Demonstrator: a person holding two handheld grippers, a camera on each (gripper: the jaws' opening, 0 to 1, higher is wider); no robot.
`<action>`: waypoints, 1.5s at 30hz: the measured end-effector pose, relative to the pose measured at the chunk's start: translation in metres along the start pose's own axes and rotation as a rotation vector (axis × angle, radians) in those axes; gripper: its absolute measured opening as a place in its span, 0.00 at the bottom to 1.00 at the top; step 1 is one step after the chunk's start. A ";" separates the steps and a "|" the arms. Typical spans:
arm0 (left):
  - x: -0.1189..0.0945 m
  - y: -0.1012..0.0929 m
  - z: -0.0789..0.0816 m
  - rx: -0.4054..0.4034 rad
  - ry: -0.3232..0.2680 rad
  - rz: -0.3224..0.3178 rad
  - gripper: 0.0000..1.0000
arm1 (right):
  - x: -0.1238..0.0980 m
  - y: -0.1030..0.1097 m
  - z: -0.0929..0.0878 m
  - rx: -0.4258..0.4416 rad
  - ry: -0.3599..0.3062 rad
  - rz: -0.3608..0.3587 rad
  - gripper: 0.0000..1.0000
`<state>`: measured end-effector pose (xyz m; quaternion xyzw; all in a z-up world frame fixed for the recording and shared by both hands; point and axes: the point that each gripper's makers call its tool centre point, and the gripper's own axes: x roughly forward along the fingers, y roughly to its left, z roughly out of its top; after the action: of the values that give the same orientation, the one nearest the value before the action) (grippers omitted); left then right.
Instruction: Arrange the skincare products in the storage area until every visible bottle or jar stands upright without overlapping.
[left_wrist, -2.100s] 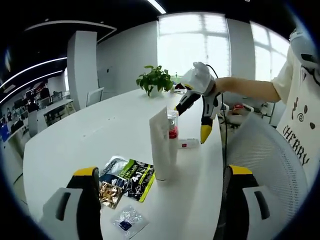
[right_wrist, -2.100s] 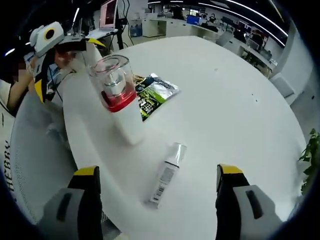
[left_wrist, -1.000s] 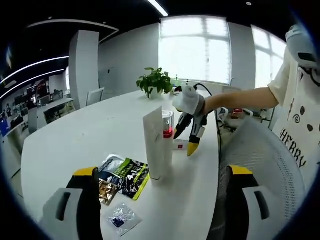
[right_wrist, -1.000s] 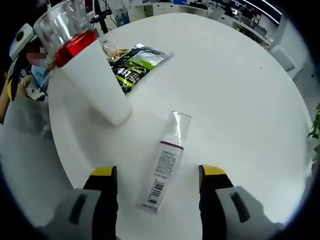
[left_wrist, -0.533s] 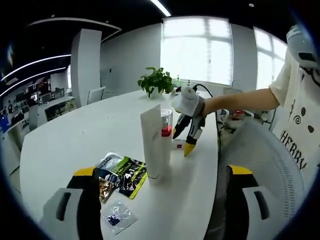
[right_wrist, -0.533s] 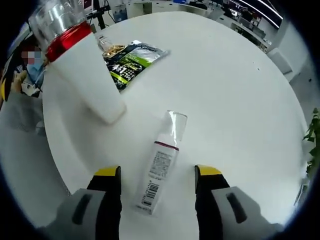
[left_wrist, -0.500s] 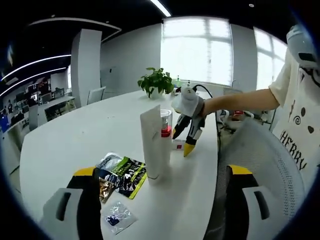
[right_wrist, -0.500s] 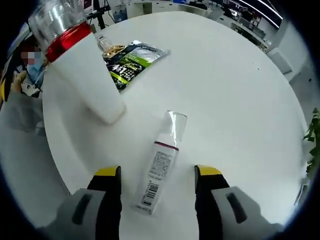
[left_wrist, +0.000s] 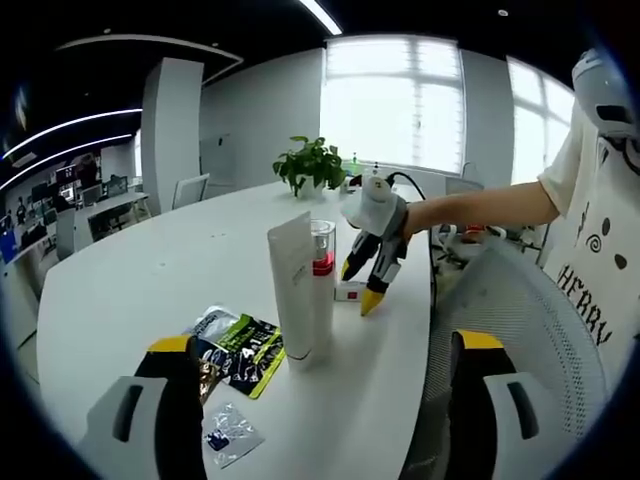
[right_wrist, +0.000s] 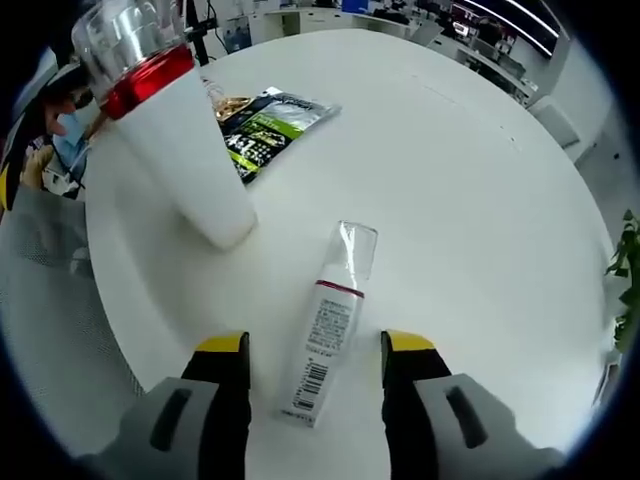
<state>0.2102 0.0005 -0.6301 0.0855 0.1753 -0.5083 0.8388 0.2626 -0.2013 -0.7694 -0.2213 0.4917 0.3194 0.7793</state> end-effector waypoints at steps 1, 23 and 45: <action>0.000 -0.001 0.000 0.001 0.000 -0.001 0.97 | 0.000 0.002 0.000 -0.001 0.002 0.000 0.49; 0.002 -0.014 0.002 0.015 0.002 -0.016 0.97 | -0.001 0.022 0.000 -0.010 0.000 -0.006 0.27; 0.001 -0.022 0.002 0.015 -0.001 -0.031 0.96 | -0.006 0.027 -0.001 -0.078 -0.016 -0.054 0.21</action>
<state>0.1910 -0.0111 -0.6282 0.0887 0.1724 -0.5225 0.8303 0.2407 -0.1851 -0.7656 -0.2622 0.4666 0.3190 0.7822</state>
